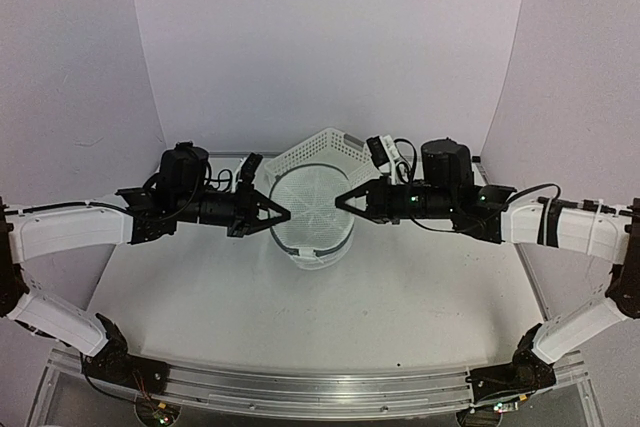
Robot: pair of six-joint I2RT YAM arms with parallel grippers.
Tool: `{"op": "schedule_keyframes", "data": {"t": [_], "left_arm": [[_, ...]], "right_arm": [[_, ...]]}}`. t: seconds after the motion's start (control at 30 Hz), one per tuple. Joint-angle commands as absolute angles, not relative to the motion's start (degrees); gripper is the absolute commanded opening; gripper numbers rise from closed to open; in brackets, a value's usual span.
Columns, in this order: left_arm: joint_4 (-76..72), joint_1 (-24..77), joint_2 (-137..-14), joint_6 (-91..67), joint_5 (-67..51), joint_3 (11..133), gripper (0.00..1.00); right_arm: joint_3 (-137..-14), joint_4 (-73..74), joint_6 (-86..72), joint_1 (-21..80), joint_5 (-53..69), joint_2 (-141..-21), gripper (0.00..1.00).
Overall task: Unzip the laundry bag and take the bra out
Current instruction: Pass from the right arm to the left
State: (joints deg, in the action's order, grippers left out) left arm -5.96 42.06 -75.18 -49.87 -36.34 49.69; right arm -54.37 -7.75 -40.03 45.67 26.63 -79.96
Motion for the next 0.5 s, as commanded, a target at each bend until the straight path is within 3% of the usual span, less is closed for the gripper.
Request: {"op": "schedule_keyframes", "data": {"t": [0.0,0.13,0.47], "left_arm": [[-9.3,41.7,-74.6,-51.0,-33.6,51.8,0.00],[-9.3,39.8,-74.0,-53.9,-30.9,50.1,0.00],[-10.2,37.6,-74.4,-60.8,-24.8,47.6,0.00]], "right_arm": [[-53.9,-10.1,-37.2,46.0,25.0,-79.6,0.12],[-53.0,-7.6,-34.9,46.1,22.8,-78.2,0.41],[-51.8,-4.1,-30.0,52.1,17.0,-77.2,0.53]]}}
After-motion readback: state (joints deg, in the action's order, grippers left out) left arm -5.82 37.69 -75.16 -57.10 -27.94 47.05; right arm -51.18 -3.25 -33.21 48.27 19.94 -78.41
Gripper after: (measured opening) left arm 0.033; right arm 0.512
